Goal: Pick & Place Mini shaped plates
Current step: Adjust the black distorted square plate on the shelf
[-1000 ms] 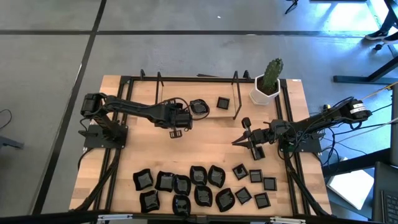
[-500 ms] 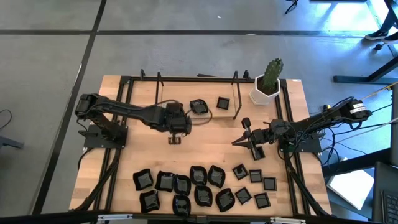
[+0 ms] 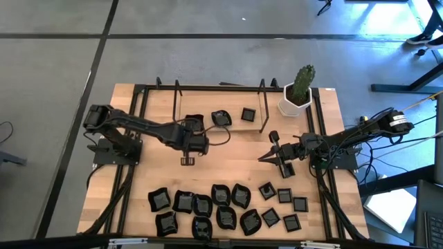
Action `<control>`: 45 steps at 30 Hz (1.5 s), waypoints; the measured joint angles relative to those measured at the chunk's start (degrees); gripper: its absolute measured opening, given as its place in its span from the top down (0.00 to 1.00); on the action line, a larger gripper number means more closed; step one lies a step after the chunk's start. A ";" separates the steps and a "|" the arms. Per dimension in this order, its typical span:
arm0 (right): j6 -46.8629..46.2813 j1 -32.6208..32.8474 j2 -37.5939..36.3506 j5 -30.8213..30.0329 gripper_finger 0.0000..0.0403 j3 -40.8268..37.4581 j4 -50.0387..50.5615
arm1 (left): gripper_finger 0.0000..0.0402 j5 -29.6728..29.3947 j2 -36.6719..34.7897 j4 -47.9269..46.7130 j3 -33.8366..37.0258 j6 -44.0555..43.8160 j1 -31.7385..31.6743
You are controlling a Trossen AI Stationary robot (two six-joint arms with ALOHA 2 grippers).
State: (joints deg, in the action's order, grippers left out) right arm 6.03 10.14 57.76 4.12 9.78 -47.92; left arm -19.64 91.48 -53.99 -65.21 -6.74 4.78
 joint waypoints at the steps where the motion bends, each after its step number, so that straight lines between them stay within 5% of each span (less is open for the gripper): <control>1: 0.01 0.00 0.00 0.00 0.94 0.00 0.01 | 0.99 0.26 0.00 0.17 0.30 0.00 -0.52; 17: 0.01 -0.01 0.00 0.00 0.94 0.00 0.02 | 0.99 -1.82 0.00 2.22 1.05 0.48 -5.98; 45: -0.01 -0.01 0.00 0.00 0.94 0.02 0.02 | 0.99 -5.66 0.00 2.79 1.03 -0.19 -6.08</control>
State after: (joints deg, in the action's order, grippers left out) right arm 6.02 10.13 57.76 4.12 9.80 -47.90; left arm -25.30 91.48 -51.20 -64.18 -6.93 -1.30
